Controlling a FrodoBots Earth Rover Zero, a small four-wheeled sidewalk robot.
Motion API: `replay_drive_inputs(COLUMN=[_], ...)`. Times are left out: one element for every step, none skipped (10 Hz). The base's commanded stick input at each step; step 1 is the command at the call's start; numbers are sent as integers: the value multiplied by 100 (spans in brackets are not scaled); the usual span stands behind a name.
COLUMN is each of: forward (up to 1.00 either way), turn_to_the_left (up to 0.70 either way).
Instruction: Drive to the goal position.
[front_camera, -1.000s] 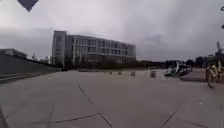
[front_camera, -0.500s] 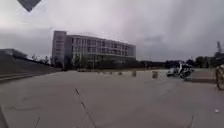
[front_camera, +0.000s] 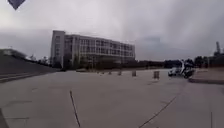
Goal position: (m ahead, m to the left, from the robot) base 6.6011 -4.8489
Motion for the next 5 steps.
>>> replay_drive_inputs(forward=[70,70,70,70,70], turn_to_the_left=[0,-12,-25,0,0])
